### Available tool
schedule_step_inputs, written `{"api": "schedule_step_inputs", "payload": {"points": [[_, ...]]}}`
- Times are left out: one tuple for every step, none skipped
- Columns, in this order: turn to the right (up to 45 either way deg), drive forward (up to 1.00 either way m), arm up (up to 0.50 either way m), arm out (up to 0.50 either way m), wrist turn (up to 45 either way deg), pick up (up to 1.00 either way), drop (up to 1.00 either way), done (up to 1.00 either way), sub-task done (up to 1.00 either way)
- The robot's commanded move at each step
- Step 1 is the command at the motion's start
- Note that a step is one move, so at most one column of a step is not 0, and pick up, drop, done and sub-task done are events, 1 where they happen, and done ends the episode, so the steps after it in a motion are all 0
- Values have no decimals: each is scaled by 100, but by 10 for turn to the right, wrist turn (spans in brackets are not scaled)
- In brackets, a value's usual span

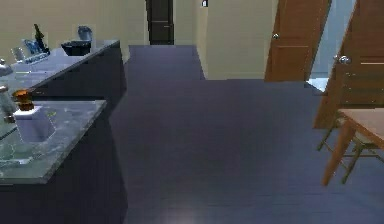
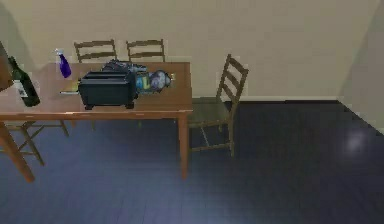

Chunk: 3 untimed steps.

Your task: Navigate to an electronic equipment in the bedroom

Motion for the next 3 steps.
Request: {"api": "schedule_step_inputs", "payload": {"points": [[120, 0, 0, 0, 0, 0, 0, 0, 0], [0, 100, 0, 0, 0, 0, 0, 0, 0], [60, 0, 0, 0, 0, 0, 0, 0, 0]]}}
